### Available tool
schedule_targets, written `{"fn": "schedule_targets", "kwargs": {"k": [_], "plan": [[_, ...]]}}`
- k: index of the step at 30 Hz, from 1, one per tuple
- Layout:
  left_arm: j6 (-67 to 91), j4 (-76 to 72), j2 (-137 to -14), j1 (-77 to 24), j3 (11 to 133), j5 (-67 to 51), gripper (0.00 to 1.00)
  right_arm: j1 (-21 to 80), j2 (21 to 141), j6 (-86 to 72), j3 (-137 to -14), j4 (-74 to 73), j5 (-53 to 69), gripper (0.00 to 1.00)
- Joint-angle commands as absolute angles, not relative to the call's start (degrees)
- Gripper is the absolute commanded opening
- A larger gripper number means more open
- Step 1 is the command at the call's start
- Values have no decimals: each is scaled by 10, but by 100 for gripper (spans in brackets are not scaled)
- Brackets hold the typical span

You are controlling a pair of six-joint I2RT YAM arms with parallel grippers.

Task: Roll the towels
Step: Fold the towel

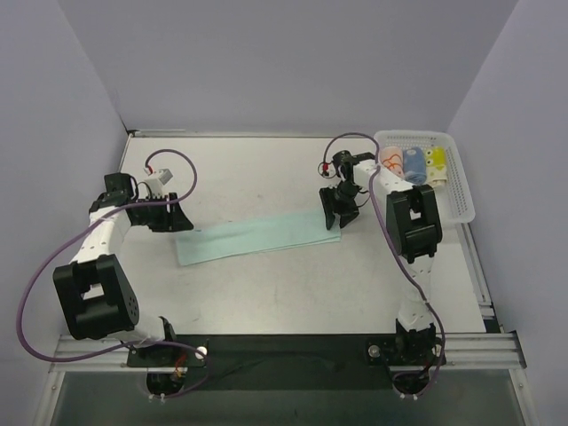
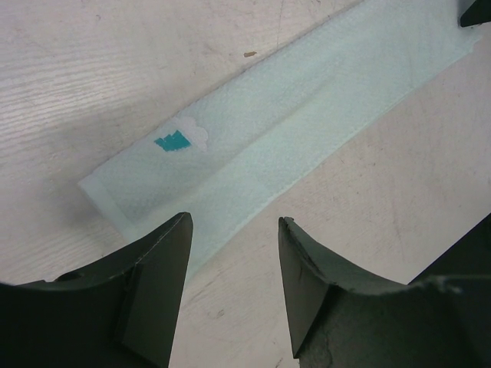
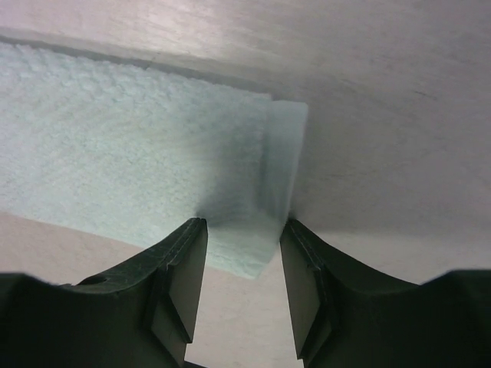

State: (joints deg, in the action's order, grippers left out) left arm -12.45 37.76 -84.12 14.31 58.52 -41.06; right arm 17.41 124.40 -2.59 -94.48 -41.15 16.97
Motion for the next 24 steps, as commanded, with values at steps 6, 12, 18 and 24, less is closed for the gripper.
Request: {"fn": "schedule_targets", "kwargs": {"k": [6,12,18,24], "plan": [[-125,380,-831,142,599,-416,59,202,1267,-37,-933,-432,170,22],[-139,380,-827,118,581,-398,58,160,1229,-8,-944,-461,156,0],[-136,381,-836,112,570,-391,57,139,1158,47,-962,-488,141,0],[-116,387,-879,112,569,-400,55,173,1158,38,-1021,-526,184,0]]}}
